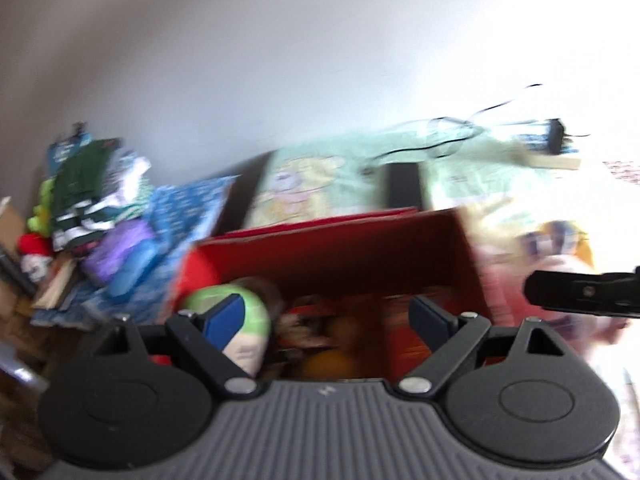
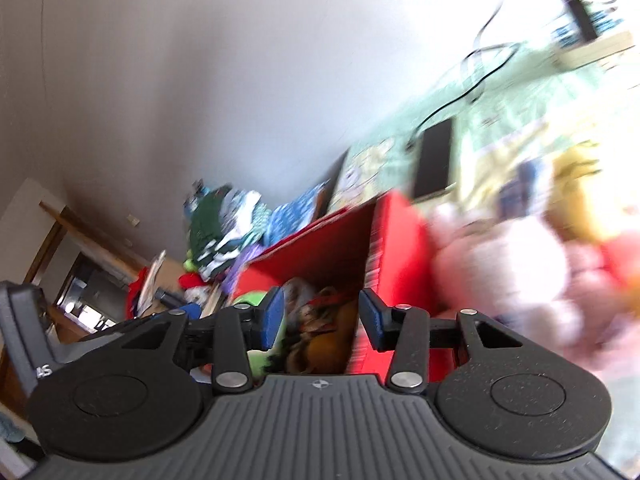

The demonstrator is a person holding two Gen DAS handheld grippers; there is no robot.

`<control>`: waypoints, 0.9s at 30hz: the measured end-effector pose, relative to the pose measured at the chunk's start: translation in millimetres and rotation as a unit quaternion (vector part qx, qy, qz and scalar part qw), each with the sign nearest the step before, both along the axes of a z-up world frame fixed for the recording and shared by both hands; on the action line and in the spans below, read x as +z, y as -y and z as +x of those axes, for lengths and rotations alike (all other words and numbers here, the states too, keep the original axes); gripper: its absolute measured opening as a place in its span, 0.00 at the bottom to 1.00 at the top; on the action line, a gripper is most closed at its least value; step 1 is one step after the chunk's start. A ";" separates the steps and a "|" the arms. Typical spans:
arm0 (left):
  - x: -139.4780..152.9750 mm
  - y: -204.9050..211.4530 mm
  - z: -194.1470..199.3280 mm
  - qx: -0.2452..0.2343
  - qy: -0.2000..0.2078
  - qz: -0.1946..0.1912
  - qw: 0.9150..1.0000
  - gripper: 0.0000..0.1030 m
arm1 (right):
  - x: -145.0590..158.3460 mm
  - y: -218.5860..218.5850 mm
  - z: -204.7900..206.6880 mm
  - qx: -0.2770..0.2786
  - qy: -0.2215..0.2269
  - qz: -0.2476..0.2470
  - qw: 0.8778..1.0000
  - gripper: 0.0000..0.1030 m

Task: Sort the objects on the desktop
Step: 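Move both tools back to the yellow tiger plush on the bed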

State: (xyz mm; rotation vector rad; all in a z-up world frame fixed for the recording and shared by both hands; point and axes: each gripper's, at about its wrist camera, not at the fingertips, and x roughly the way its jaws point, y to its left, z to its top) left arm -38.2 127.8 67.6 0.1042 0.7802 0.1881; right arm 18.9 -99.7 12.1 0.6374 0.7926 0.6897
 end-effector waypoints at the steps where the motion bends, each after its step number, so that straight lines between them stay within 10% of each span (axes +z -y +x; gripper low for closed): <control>1: -0.5 11.2 1.7 -0.015 0.001 -0.007 1.000 0.88 | 0.0 12.2 -0.5 -0.012 0.001 -0.003 1.000 0.45; 15: -38.1 162.7 33.6 -0.197 -0.050 -0.091 0.975 0.86 | -46.8 160.0 8.1 -0.168 -0.074 -0.025 0.983 0.45; 27: -81.8 216.6 100.8 -0.197 -0.119 -0.107 0.967 0.86 | -96.0 191.1 53.6 -0.184 -0.137 0.001 0.973 0.45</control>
